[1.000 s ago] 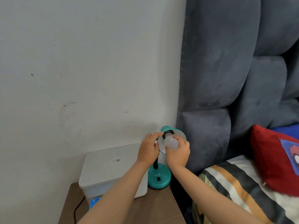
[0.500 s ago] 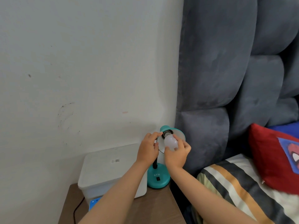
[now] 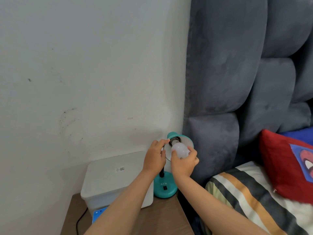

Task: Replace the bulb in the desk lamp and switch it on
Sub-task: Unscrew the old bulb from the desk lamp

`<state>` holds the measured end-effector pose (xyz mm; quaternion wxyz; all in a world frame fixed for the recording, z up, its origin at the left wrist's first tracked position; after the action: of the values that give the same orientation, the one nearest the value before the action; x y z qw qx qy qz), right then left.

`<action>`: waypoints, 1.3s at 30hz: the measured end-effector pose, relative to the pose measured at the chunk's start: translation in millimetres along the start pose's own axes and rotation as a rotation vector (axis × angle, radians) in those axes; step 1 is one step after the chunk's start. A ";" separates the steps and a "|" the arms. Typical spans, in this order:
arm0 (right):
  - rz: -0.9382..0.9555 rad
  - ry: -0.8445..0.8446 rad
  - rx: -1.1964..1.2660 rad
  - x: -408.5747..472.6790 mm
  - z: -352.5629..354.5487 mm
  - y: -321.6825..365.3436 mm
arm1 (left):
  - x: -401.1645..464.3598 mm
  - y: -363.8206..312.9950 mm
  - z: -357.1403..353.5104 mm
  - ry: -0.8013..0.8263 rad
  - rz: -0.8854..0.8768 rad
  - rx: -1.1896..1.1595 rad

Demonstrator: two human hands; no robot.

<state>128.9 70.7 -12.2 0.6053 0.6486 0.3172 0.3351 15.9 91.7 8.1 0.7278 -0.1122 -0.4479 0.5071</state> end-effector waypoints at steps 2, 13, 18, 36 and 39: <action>-0.072 -0.017 0.032 1.5 -1.5 1.4 | -0.2 0.2 0.4 -0.001 0.004 0.000; -0.062 -0.010 0.034 -2.7 -1.5 2.2 | -0.9 -2.0 0.0 -0.004 0.001 0.011; -0.062 0.004 0.018 -1.2 -3.6 4.7 | -0.4 -1.8 0.3 -0.010 0.000 0.017; 0.009 0.021 -0.047 -4.1 -1.6 4.4 | -2.7 -2.6 -1.0 -0.025 -0.010 0.021; -0.089 -0.008 0.026 -3.7 -1.9 4.8 | -2.6 -3.0 -1.9 -0.027 -0.007 0.015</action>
<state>125.2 68.5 -7.5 0.6124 0.6429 0.3475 0.3013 19.1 88.7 7.5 0.7243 -0.0984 -0.4542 0.5093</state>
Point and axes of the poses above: each hand's wrist, its own x-axis towards the middle knuckle, its own z-axis out of the back of the hand, y = z × x, the point moved 4 cm from there along x, towards the middle knuckle, and after that the axes turned 1 degree about y, right-handed, at the moved point
